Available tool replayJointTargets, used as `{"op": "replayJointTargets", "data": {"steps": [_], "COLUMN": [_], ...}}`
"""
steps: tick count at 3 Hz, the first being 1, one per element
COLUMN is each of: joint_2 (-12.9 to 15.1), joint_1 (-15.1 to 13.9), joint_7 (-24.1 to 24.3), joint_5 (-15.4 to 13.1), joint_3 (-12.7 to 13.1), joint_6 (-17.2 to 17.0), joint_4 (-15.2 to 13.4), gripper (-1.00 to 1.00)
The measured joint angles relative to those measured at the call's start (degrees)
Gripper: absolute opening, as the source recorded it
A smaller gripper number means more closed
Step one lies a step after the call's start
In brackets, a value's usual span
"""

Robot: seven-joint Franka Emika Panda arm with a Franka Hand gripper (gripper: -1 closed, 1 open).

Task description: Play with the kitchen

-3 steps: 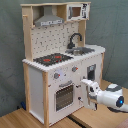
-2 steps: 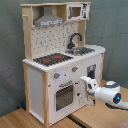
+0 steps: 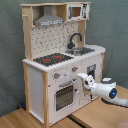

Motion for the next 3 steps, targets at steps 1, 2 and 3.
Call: {"op": "replayJointTargets", "data": {"steps": [1, 2, 3], "joint_2": [0.0, 0.0, 0.0], "joint_1": [-4.16, -8.6, -8.6], "joint_7": [-1.7, -1.88, -0.99], "joint_5": [0.02, 0.66, 1.37], "joint_3": [-0.05, -0.02, 0.41], "joint_6": [3.8, 3.83, 3.46], "joint_4": [0.76, 4.34, 4.87], "gripper": [1.0, 1.0, 1.0]}}
